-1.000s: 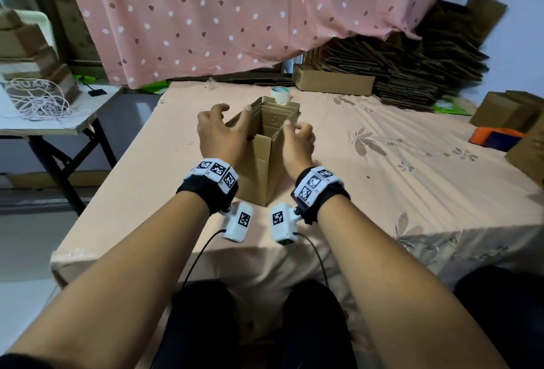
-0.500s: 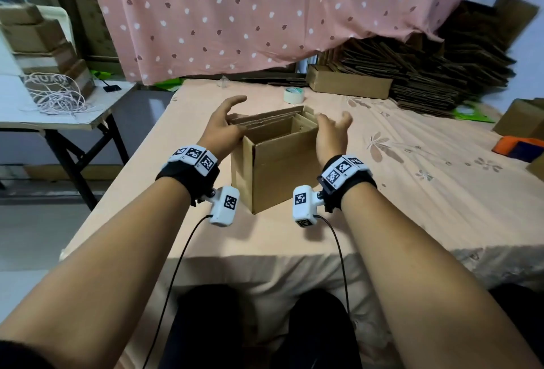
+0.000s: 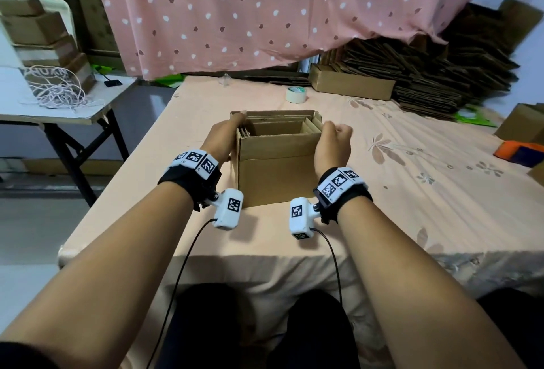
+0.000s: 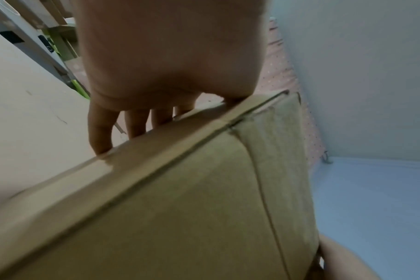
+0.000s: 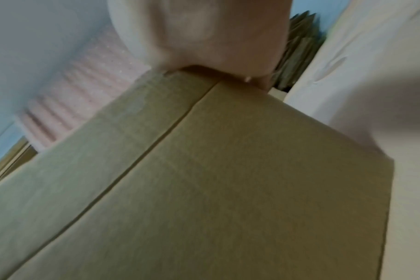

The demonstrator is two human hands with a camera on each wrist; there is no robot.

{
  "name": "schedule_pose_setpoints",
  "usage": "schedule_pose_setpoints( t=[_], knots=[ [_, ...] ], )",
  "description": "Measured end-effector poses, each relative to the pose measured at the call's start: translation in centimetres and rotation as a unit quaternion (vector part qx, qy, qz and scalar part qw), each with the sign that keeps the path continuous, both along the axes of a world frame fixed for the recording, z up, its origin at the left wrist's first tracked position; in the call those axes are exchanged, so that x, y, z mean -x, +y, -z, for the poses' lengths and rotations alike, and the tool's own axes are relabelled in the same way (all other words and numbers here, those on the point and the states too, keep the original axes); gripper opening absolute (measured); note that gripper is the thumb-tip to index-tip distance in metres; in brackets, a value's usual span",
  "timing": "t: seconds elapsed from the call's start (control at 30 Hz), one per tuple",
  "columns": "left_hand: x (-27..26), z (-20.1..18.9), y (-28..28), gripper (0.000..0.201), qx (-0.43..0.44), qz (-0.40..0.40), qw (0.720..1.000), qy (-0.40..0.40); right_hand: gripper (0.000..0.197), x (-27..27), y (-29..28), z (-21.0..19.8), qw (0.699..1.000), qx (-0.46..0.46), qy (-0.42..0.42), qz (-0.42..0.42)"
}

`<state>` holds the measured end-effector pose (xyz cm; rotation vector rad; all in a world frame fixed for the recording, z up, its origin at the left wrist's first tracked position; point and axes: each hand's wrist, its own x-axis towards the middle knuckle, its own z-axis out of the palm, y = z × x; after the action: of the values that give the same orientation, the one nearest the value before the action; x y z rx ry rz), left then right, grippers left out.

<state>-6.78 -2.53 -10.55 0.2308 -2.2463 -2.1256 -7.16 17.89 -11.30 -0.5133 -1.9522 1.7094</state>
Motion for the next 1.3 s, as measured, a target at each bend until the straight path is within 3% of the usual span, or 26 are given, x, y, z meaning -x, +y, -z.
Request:
schedule_pose_setpoints(
  t=[0.13,0.2,0.33,0.43,0.5,0.57,0.67,0.8,0.97,1.2,1.3],
  knots=[
    [-0.5,1.4,-0.6,0.093,-0.036,-0.083,0.995,0.028,0.057,0.1,-0.6,-0.5,0.994,-0.051,-0.042,0.092],
    [-0.5,2.1,-1.0,0.092,-0.031,-0.116,0.992,0.036,0.060,0.2,-0.6,-0.4,0.993,-0.055,-0.052,0.096],
    [-0.3,3.2,-1.3,0.075,-0.021,-0.128,0.990,0.050,0.061,0.3,-0.2,-0.5,0.976,-0.177,-0.070,0.110],
    [-1.6,2.5,-0.6,0.045,-0.039,-0.103,0.992,0.066,0.054,0.4,0.2,-0.7,0.989,-0.138,-0.027,0.043],
    [-2.2,2.3,0.5,0.032,-0.084,-0.041,0.993,0.077,0.050,0.5,0.0,-0.3,0.996,-0.086,0.003,-0.035],
    [-2.7,2.3,2.0,0.050,-0.084,0.041,0.992,0.080,0.057,0.4,-0.9,0.7,0.989,-0.068,0.005,-0.133],
    [-3.3,2.7,3.9,0.041,-0.129,0.094,0.983,0.094,0.077,1.9,-0.8,3.7,0.970,0.010,-0.030,-0.240],
    [-3.3,3.5,5.0,0.056,-0.173,0.116,0.975,0.075,0.070,0.8,-0.4,2.9,0.948,0.074,-0.060,-0.304],
    [-3.2,4.3,4.5,0.058,-0.149,0.080,0.981,0.098,0.059,-0.1,-0.3,1.8,0.939,0.097,-0.057,-0.324],
    [-2.6,4.9,4.3,0.069,-0.149,0.061,0.981,0.110,0.080,2.4,-0.1,4.3,0.937,0.093,-0.074,-0.328],
    [-2.9,4.3,3.3,0.074,-0.089,0.005,0.989,0.115,0.067,0.1,-0.4,2.0,0.956,0.022,-0.031,-0.290]
  ],
)
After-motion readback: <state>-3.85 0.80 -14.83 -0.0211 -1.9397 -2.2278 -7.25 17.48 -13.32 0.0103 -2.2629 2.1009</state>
